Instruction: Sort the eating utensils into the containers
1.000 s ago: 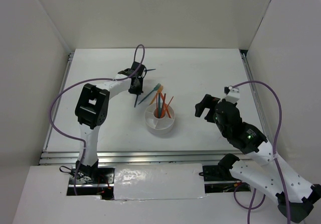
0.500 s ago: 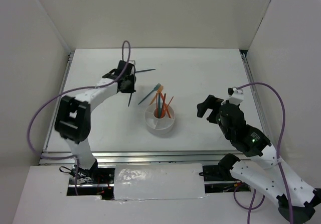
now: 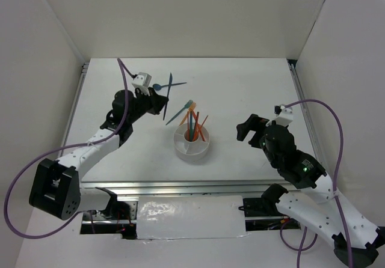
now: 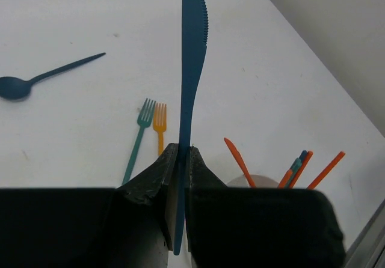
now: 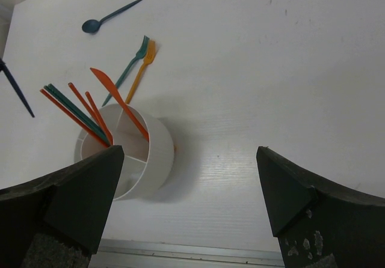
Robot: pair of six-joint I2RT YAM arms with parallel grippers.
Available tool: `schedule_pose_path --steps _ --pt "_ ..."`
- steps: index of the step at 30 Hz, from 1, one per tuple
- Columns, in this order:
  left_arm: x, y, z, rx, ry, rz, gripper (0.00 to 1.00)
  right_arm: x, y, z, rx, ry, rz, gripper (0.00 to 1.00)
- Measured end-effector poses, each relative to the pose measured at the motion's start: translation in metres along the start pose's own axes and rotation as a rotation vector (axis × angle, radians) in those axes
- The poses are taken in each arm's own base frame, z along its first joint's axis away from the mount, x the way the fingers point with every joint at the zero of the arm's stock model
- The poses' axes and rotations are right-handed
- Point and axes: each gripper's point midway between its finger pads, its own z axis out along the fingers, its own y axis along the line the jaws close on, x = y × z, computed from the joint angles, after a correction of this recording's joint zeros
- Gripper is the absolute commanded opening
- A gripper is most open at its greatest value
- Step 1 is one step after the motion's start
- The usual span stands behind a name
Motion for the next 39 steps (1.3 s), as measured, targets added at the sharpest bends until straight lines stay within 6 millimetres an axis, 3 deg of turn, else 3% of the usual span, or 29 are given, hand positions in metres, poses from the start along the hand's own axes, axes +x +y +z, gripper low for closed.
schedule_pose_path --steps 5,12,18,24,27,39 --pt "0.02 -0.011 0.006 0.117 -0.04 -0.013 0.0 -0.001 -0.001 -0.004 -0.006 -0.005 0.004 1.0" --pt "-0.007 -0.037 0.027 0.288 -0.136 -0.042 0.0 -0.002 -0.003 -0.006 -0.001 -0.01 0.014 1.0" --pt "-0.016 -0.051 0.054 0.419 -0.167 -0.089 0.0 -0.009 -0.005 -0.014 -0.016 -0.044 0.049 1.0" --pt "0.006 -0.055 0.074 0.52 -0.111 -0.231 0.0 -0.01 -0.011 -0.015 0.005 -0.055 0.046 1.0" --pt "0.018 -0.056 0.076 0.533 -0.073 -0.273 0.0 -0.01 -0.011 -0.015 0.008 -0.057 0.046 1.0" --pt "0.018 -0.097 0.067 0.658 -0.064 -0.215 0.0 -0.003 -0.013 -0.011 0.018 -0.039 0.034 1.0"
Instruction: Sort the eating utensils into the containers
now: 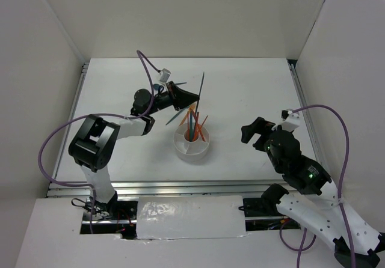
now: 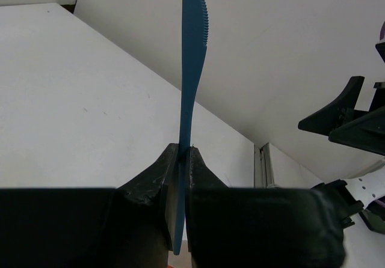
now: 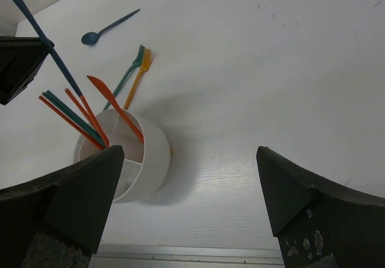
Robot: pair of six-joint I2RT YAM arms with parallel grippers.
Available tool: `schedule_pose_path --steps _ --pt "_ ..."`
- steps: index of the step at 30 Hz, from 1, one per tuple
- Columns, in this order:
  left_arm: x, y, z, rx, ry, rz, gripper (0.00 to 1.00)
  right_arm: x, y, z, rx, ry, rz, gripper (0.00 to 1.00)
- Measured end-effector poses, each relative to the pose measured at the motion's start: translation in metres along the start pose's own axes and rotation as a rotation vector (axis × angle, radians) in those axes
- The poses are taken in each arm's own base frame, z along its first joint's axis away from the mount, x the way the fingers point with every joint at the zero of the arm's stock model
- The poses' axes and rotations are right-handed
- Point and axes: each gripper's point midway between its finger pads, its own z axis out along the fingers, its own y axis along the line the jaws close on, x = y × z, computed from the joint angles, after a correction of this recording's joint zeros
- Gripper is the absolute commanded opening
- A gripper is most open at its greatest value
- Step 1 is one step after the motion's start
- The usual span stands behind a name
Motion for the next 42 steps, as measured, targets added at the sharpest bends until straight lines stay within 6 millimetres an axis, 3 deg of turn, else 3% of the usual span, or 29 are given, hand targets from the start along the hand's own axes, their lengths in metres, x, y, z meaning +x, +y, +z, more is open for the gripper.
schedule_pose_path --steps 11,21,35,42 --pt "0.015 -0.015 0.007 0.041 0.026 -0.015 0.0 0.0 -0.001 -0.002 0.0 -0.002 0.002 1.0" --pt "0.053 0.006 0.0 -0.01 0.083 -0.089 0.0 0.002 -0.004 -0.003 0.008 0.008 -0.006 1.0" --pt "0.06 0.007 -0.001 -0.012 0.097 -0.1 0.0 0.003 -0.005 -0.003 0.01 0.01 -0.008 1.0" --pt "0.081 0.005 -0.007 -0.022 0.133 -0.164 0.0 0.003 -0.004 -0.003 0.008 0.012 -0.005 1.0"
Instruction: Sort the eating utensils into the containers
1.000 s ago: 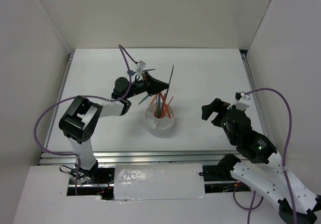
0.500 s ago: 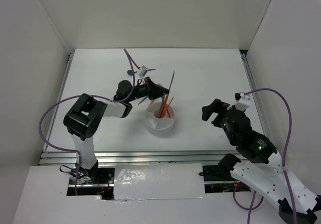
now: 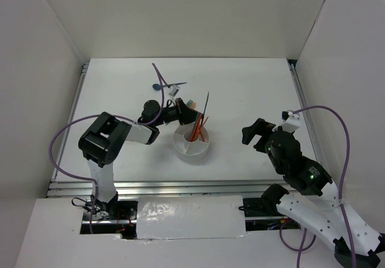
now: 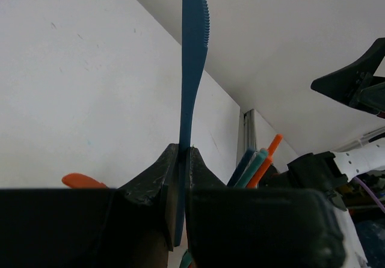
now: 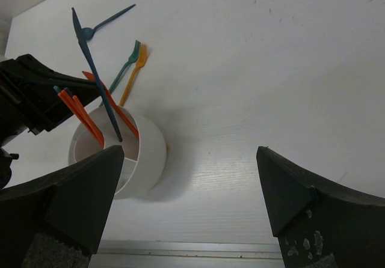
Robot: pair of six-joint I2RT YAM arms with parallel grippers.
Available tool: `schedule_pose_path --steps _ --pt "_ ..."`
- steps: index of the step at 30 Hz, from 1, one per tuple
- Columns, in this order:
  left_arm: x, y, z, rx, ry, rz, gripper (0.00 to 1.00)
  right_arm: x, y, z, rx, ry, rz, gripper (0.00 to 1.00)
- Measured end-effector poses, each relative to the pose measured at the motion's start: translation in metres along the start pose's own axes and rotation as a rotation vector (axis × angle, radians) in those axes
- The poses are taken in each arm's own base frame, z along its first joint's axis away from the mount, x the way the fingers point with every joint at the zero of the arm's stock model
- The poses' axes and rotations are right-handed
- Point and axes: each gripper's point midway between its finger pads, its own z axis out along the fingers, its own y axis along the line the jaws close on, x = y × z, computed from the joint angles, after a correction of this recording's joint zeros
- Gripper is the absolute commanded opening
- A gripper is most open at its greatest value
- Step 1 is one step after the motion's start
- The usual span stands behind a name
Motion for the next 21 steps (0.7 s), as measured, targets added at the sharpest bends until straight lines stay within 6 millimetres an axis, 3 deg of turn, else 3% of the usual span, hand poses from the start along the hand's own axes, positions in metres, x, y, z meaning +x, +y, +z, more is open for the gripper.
schedule_pose_path --steps 10,13,16,21 --pt "0.019 0.006 -0.002 -0.017 0.035 -0.09 0.02 0.0 0.0 0.0 0.001 0.0 0.0 1.0" --pt "0.02 0.005 -0.003 -0.013 0.039 -0.09 0.21 0.0 0.0 0.0 0.0 0.0 0.0 1.0" --pt "0.02 0.005 -0.003 -0.011 0.04 -0.074 0.31 0.0 0.0 0.0 0.0 0.001 -0.001 1.0" --pt "0.015 0.0 -0.003 -0.001 0.032 -0.033 0.38 0.0 0.0 0.0 0.001 0.001 -0.002 1.0"
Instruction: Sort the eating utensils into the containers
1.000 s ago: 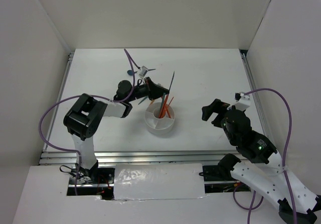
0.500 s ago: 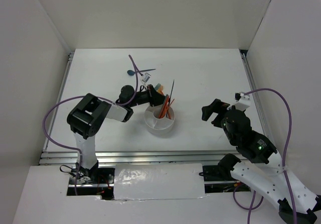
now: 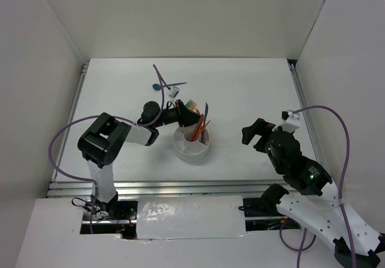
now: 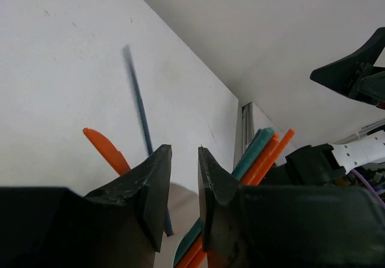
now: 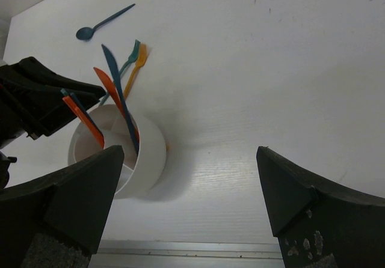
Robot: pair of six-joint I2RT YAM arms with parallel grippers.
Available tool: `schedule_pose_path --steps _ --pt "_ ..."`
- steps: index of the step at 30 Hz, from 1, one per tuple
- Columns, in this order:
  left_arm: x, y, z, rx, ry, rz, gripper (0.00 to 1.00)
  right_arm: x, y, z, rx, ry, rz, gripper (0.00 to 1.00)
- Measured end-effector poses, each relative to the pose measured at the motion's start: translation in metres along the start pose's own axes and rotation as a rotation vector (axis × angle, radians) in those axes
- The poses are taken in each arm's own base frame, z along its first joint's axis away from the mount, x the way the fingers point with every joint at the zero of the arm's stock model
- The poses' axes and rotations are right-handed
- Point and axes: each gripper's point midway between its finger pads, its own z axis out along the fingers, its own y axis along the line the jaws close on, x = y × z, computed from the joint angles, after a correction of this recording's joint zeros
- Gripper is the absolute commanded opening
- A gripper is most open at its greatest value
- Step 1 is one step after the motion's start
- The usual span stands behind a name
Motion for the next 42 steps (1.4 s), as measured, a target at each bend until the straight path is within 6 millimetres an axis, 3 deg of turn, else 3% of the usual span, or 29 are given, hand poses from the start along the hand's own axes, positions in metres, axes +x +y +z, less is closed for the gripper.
schedule_pose_path --steps 10,15,21,22,23,24,27,30,32,36,42 --pt "-0.023 -0.024 -0.002 0.038 -0.032 0.119 0.37 0.003 0.001 0.002 0.004 0.012 -0.008 1.0" --pt "-0.035 -0.029 -0.007 -0.041 0.002 0.212 0.38 0.004 0.002 0.003 0.0 0.019 -0.023 1.0" --pt "-0.099 -0.043 -0.024 -0.269 -0.018 0.441 0.45 0.003 0.017 0.015 -0.021 0.043 -0.074 1.0" --pt "-0.111 -0.046 -0.03 -0.307 -0.031 0.474 0.48 0.002 0.021 0.017 -0.03 0.044 -0.081 1.0" --pt "-0.123 -0.047 -0.04 -0.357 -0.05 0.499 0.61 0.003 0.025 0.021 -0.032 0.053 -0.092 1.0" --pt "-0.135 -0.045 -0.05 -0.416 -0.072 0.514 0.64 0.002 0.03 0.025 -0.039 0.059 -0.101 1.0" --pt "-0.167 -0.021 -0.085 -0.65 -0.139 0.451 0.6 -0.002 0.044 0.032 -0.057 0.069 -0.122 1.0" --pt "-0.189 0.02 -0.115 -0.843 -0.153 0.318 0.58 -0.009 0.056 0.037 -0.07 0.068 -0.133 1.0" --pt "-0.197 0.051 -0.137 -0.952 -0.149 0.235 0.63 -0.011 0.06 0.039 -0.077 0.068 -0.137 1.0" --pt "-0.186 0.107 -0.176 -1.182 -0.084 0.063 0.66 -0.01 0.065 0.042 -0.088 0.078 -0.141 1.0" --pt "-0.16 0.155 -0.177 -1.334 0.034 -0.037 0.62 -0.007 0.074 0.045 -0.105 0.101 -0.146 1.0"
